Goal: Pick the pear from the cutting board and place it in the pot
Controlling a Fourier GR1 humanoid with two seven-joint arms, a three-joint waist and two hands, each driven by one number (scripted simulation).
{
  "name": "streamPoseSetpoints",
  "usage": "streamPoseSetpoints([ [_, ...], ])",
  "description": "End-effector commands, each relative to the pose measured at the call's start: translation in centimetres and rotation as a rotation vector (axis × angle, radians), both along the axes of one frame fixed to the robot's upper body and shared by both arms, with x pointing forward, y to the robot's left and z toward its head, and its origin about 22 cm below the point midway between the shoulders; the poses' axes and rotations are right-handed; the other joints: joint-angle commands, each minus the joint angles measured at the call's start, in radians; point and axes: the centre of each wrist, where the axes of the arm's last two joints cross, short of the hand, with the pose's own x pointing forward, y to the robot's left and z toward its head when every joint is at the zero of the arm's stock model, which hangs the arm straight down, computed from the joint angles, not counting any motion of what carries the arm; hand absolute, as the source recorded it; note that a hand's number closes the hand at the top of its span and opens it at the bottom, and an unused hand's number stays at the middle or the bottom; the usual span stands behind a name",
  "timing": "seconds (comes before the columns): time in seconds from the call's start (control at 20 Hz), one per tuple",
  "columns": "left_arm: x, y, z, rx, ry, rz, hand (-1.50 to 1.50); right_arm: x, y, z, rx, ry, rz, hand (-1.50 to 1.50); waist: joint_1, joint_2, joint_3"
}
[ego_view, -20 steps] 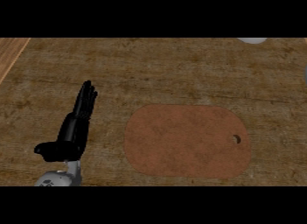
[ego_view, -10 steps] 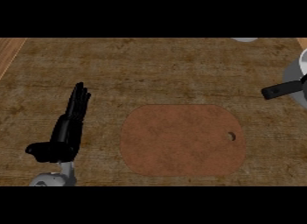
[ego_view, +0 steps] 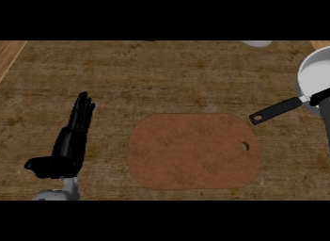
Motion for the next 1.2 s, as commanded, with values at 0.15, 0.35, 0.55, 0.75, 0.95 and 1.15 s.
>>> streamPoseSetpoints([
  [0.15,-0.6,-0.1,-0.4,-0.014,0.009,0.017,0.0,-1.4,0.3,-1.4,-0.205,-0.402,-0.137,-1.5,-0.013,0.005,0.012],
  [0.35,-0.4,0.8,-0.2,0.012,0.009,0.023,0.0,-1.9,0.0,0.3,-0.39,-0.664,-0.165,-1.5,-0.008,0.007,0.013],
  [0.55,-0.5,-0.1,-0.6,0.017,0.012,0.014,0.0,-1.8,1.2,0.2,-0.428,-0.803,-0.23,-1.5,-0.011,0.005,0.011],
  [0.75,-1.1,0.3,-0.2,-0.001,0.016,0.03,0.0,-4.0,1.2,-2.7,-0.461,-0.824,-0.289,-1.5,-0.031,-0.006,0.01],
  [0.95,-1.0,0.8,-0.2,0.002,0.009,0.043,0.0,-5.9,2.9,-4.4,-0.556,-0.841,-0.282,-1.5,-0.041,-0.009,0.009],
  [1.15,0.4,1.2,-0.4,0.0,0.023,0.05,0.0,-7.6,4.1,-5.1,-0.588,-0.852,-0.265,-1.5,-0.044,-0.009,0.009],
])
